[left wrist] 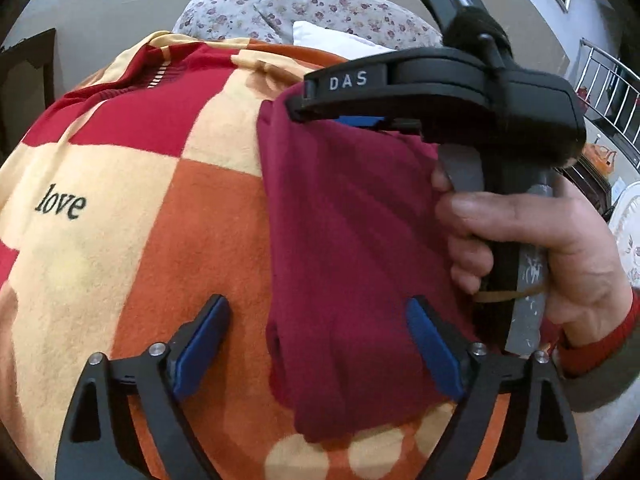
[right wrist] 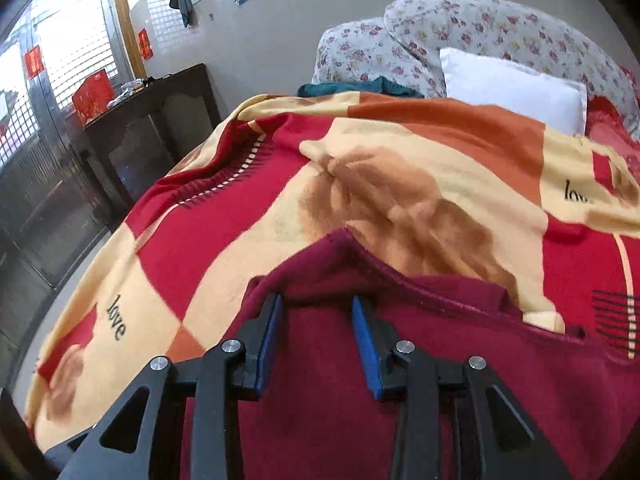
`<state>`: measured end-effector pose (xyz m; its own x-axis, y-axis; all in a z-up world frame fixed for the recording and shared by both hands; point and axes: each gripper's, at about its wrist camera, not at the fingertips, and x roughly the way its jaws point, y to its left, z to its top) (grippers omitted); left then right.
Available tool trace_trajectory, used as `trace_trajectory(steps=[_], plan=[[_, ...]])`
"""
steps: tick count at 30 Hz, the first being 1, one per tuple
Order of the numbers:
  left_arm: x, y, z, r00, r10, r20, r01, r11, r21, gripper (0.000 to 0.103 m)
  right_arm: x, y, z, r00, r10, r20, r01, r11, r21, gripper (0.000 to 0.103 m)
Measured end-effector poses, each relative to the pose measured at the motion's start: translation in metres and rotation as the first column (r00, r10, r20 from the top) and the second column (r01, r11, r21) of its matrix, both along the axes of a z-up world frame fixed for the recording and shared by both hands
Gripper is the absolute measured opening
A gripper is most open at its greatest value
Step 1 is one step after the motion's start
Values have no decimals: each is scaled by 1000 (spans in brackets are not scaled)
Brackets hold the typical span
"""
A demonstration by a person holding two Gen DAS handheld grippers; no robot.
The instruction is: Fold small clothes
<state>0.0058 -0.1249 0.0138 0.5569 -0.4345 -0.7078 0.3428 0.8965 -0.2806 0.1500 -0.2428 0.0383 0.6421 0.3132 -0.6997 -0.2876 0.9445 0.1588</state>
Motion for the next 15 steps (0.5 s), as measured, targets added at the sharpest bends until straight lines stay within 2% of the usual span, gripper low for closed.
trace_trajectory(steps=[2, 5, 7, 11, 15], plan=[[0, -2, -1, 1000, -6, 1, 6, 1000, 0, 94, 1, -5, 0, 1000, 2, -8, -2, 1000, 19, 40], [-2, -3, -2, 1000, -10, 12, 10, 1000, 7, 94, -4, -22, 7, 999, 1, -42, 3, 995, 101, 40], [-2, -3, -2, 1000, -10, 15, 10, 1000, 8, 95, -23, -39, 18, 999, -14, -44, 20, 990, 140, 40], [-4, -4, -2, 1000, -9, 18, 9, 1000, 12, 95, -63, -72, 35, 998, -67, 3, 66, 988, 140, 57], [-5, -3, -2, 1000, -9, 18, 9, 1000, 12, 95, -83, -102, 34, 991, -132, 6, 130, 984, 125, 57]])
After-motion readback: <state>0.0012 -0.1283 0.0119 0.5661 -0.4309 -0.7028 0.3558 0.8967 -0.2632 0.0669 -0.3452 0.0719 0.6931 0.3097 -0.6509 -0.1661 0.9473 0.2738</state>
